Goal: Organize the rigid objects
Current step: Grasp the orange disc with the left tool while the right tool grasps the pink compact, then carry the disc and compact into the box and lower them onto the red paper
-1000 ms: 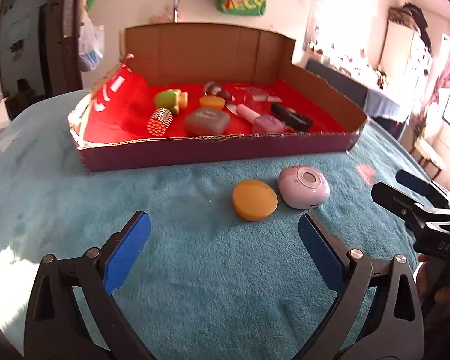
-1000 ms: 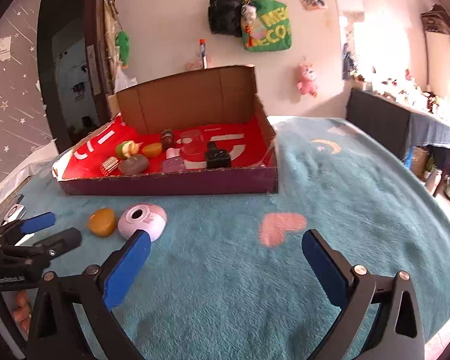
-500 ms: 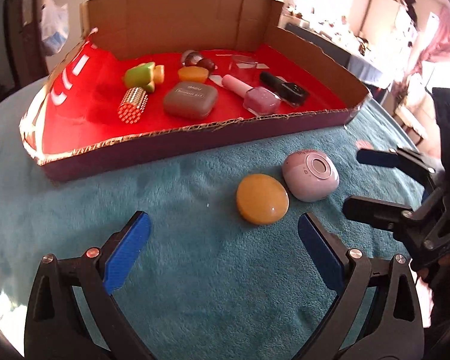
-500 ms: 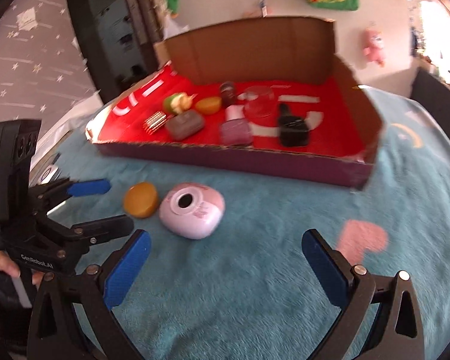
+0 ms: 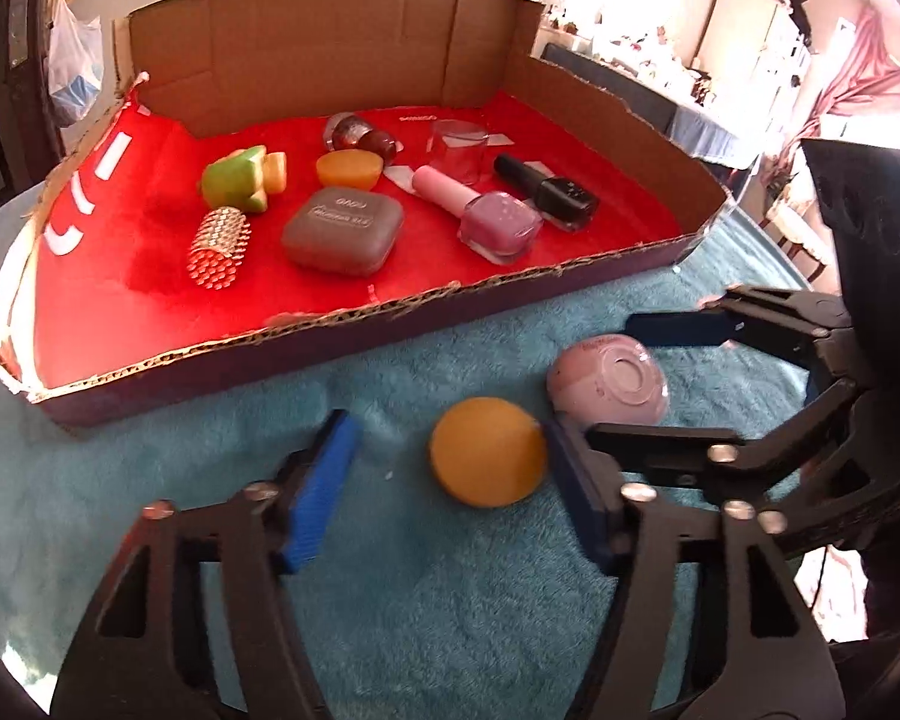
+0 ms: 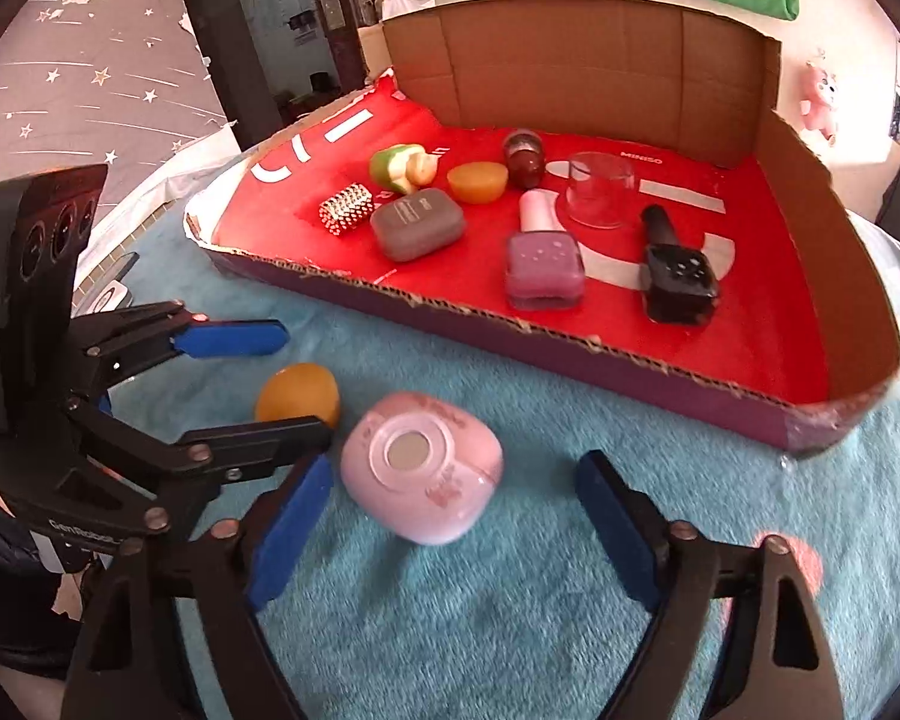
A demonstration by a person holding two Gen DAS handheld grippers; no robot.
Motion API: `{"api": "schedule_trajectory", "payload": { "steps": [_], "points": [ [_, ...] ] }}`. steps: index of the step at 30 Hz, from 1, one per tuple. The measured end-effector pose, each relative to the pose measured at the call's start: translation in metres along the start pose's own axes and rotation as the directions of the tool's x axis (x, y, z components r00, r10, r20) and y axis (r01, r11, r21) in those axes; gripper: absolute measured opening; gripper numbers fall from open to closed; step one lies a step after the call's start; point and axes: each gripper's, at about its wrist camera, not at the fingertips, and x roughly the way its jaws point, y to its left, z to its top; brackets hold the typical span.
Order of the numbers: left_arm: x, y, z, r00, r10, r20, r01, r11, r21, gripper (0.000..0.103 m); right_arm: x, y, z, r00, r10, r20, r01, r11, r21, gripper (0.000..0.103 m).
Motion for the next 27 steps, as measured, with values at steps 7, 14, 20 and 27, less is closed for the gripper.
{"api": "schedule_trajectory", "payload": {
  "steps": [7, 14, 20, 27],
  "points": [
    [-0.001, -0.001, 0.0, 1.0, -0.018, 0.021, 0.019, 0.999, -0.031, 0.036, 0.0, 0.01, 0.0, 0.999, -0.01, 0.043, 0.011, 1.0, -0.02, 0.058],
    [-0.014, 0.008, -0.004, 0.998, 0.011, 0.056, -0.007, 0.996, -0.085, 0.035, -0.021, 0.004, -0.006, 0.993, -0.037, 0.109, 0.029, 0.997, 0.075, 0.058],
    [-0.019, 0.008, -0.008, 0.998, 0.009, 0.061, -0.004, 0.996, -0.094, 0.035, -0.037, 0.004, -0.009, 0.987, -0.084, 0.137, 0.066, 0.989, 0.133, 0.058],
    [-0.023, 0.006, -0.009, 0.997, 0.006, 0.072, 0.001, 0.996, -0.092, 0.035, -0.038, 0.006, -0.014, 0.985, -0.105, 0.134, 0.086, 0.986, 0.144, 0.058]
  ]
}}
